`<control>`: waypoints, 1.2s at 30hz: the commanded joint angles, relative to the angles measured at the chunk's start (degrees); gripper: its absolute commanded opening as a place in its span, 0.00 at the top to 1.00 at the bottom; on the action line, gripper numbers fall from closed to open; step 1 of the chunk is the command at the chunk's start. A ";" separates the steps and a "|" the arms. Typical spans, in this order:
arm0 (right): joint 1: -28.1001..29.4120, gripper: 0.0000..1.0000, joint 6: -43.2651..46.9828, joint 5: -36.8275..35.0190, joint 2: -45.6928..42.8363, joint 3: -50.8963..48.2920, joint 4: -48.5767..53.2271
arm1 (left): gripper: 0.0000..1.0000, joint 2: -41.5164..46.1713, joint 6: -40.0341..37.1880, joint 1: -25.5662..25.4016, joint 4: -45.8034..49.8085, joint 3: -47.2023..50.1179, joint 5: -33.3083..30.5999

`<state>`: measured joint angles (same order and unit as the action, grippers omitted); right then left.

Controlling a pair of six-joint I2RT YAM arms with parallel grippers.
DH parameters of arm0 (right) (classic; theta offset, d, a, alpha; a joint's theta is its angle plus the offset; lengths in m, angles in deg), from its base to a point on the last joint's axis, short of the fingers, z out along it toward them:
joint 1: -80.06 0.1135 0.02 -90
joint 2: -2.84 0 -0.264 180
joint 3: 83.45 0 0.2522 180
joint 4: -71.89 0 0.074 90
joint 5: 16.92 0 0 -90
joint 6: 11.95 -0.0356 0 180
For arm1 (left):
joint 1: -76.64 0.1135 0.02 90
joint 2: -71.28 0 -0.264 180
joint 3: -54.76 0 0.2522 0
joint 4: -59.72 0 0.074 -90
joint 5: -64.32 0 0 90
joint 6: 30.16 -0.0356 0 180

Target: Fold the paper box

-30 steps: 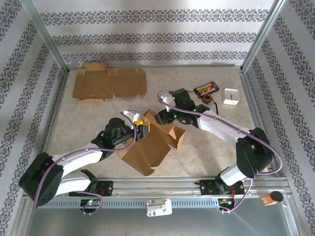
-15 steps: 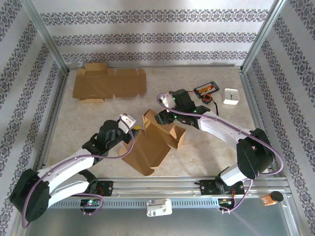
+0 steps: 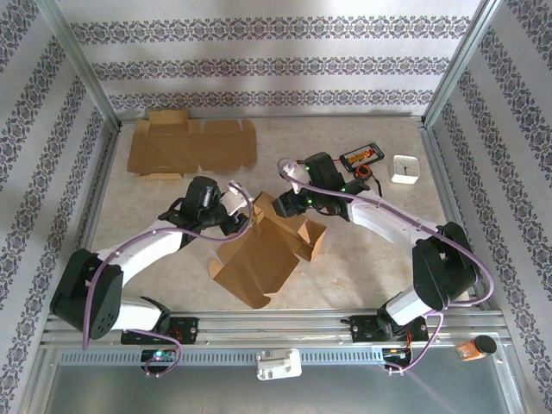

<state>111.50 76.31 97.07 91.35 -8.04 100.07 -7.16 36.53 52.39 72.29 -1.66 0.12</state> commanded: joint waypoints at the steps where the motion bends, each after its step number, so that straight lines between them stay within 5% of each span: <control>1: -0.91 0.42 -0.64 2.99 2.23 -0.05 6.49 | 0.47 -3.48 -6.31 0.43 5.18 -3.76 3.79; 21: -4.11 0.38 -6.97 22.48 7.82 5.18 6.86 | 0.67 -13.91 -6.35 0.13 5.25 -10.93 9.01; 31: -5.60 0.32 -11.02 21.72 5.38 6.13 6.49 | 0.76 -14.62 -4.02 -0.09 5.38 -11.76 4.04; 36: -5.26 0.32 -10.04 21.63 4.00 4.93 6.13 | 0.69 -16.26 -1.71 -0.44 6.41 -13.81 4.83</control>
<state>106.19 66.37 117.09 97.67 -3.30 105.84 -21.84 32.72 52.32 77.36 -13.22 5.58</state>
